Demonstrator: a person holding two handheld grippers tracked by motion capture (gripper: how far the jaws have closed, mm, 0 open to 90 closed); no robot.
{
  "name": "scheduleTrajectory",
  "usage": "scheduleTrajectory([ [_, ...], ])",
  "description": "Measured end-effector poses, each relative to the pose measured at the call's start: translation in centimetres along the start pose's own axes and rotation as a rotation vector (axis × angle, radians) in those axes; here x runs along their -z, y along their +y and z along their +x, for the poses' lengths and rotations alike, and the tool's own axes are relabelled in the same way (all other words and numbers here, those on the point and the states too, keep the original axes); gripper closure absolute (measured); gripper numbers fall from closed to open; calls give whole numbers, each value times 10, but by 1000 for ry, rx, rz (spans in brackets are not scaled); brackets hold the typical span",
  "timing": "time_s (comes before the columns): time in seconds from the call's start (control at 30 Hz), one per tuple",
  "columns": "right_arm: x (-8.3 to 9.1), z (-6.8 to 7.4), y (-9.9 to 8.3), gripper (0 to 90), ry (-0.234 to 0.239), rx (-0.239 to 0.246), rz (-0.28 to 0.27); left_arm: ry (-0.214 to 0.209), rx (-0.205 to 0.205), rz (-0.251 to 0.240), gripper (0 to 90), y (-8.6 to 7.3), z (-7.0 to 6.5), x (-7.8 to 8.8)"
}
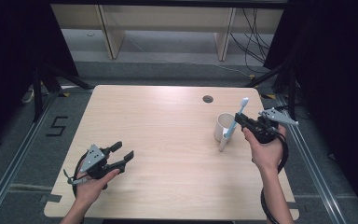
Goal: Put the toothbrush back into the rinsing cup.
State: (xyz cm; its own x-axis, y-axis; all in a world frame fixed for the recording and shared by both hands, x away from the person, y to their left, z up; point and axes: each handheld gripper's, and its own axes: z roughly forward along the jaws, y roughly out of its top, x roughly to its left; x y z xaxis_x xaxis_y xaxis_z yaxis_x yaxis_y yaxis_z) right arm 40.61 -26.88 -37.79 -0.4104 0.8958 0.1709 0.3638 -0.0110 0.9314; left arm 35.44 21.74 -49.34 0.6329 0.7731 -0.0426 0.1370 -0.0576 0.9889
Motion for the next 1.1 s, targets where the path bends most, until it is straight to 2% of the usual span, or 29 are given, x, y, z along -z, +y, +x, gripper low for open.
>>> scheduleTrajectory([
  [0.2,-4,2,0,840,-9,31,18,-2,3,-3,354,-1,-1,0],
  [0.23,-5,2,-1,840,-11,40,10,-11,-5,-22,354,-2,0,-2],
  [0.27,-6,2,-1,840,-11,47,11,-1,4,-3,354,-2,-1,0],
  [0.33,-6,4,-2,840,-6,24,26,-1,3,-2,353,-2,0,0],
  [0.37,-7,3,-2,840,-17,68,17,0,4,-1,353,-2,0,0],
  [0.43,-9,4,-3,840,-7,53,17,0,4,-1,353,-2,0,1],
  [0.57,-12,5,-6,840,-11,55,34,0,3,2,353,-3,0,0],
  [0.67,-14,4,-7,840,-8,77,31,-1,3,4,353,-3,0,1],
  [0.7,-15,5,-8,840,-10,62,31,-1,3,5,353,-3,-1,1],
  [0.77,-15,4,-9,840,-13,73,30,-4,2,4,353,-4,-1,1],
  [0.83,-17,4,-12,839,-3,57,28,-6,-3,-3,352,-5,1,-1],
  [0.87,-18,2,-13,839,-15,75,29,1,4,11,353,-5,0,0],
  [0.93,-19,2,-16,838,-8,59,31,1,5,9,353,-6,0,0],
  [1.1,-19,0,-24,838,-5,58,10,4,8,11,352,-6,0,0],
])
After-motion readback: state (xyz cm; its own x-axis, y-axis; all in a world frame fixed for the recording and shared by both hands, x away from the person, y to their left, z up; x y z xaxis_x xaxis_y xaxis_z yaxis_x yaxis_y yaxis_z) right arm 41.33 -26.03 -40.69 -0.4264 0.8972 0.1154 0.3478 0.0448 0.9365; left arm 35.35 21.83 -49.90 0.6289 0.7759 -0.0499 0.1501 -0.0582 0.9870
